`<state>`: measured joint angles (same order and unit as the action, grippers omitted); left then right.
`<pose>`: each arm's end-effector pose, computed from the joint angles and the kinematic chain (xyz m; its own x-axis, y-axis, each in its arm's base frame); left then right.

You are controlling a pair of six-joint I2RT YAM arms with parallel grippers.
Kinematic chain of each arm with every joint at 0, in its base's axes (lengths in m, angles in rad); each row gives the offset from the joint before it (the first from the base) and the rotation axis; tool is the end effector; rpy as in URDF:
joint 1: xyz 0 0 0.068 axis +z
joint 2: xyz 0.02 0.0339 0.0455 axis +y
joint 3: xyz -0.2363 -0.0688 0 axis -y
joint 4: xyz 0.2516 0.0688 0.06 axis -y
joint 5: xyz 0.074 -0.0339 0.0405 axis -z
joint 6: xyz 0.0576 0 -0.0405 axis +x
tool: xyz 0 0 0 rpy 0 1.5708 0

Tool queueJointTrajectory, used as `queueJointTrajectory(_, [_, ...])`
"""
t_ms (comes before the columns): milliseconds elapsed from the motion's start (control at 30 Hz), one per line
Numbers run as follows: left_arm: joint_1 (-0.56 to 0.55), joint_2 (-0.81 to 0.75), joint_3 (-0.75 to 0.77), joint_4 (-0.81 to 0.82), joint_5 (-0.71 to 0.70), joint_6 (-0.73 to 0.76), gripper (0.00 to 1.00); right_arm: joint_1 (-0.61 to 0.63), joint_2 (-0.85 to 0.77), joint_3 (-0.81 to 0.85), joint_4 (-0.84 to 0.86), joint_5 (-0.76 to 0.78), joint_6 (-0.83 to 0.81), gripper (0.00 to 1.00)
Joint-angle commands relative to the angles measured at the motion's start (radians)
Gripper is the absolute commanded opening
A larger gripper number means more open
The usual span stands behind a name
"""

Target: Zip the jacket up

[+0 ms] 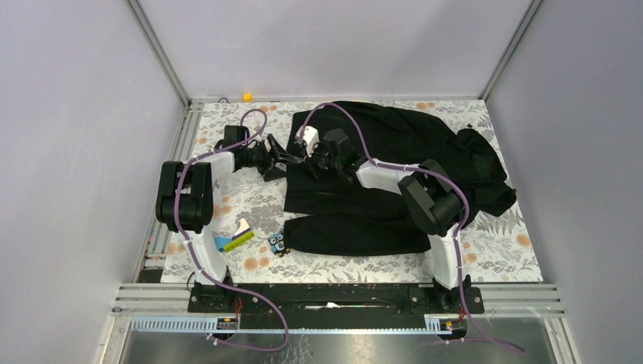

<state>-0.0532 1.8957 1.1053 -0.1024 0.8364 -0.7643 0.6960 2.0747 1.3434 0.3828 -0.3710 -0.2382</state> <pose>0.3829 -0.0632 0.1132 -0.9078 -0.4161 -0.0527 -0.1769 0.4939 -0.8514 0.3561 0.3247 0.1535 -0.0520 -0.3300 -0.9426 -0.8966 0.4310 -0.1015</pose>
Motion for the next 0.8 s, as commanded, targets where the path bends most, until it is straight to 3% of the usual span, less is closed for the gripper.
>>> queueJointTrajectory(0, [0.004, -0.022, 0.053, -0.054, 0.061, 0.142, 0.70, 0.010, -0.046, 0.033, 0.061, 0.046, -0.064, 0.00])
queueJointTrajectory(100, [0.004, -0.025, 0.018, -0.020, 0.083, 0.153, 0.67, 0.011, -0.050, 0.016, 0.071, 0.058, -0.055, 0.00])
queueJointTrajectory(333, [-0.004, 0.034, 0.041, 0.014, 0.137, 0.115, 0.48, 0.011, -0.071, -0.052, 0.135, 0.086, -0.031, 0.02])
queueJointTrajectory(400, [-0.004, 0.031, 0.044, 0.013, 0.130, 0.114, 0.43, 0.011, -0.077, -0.057, 0.121, 0.102, -0.023, 0.18])
queueJointTrajectory(500, [-0.004, 0.037, 0.043, 0.018, 0.135, 0.114, 0.32, 0.012, -0.097, -0.079, 0.129, 0.125, 0.007, 0.33])
queueJointTrajectory(600, [-0.004, 0.041, 0.043, 0.019, 0.131, 0.120, 0.27, 0.011, -0.119, -0.114, 0.160, 0.147, 0.060, 0.53])
queueJointTrajectory(767, [-0.004, 0.049, 0.046, 0.004, 0.106, 0.143, 0.15, 0.010, -0.147, -0.083, 0.057, 0.276, 0.248, 0.81])
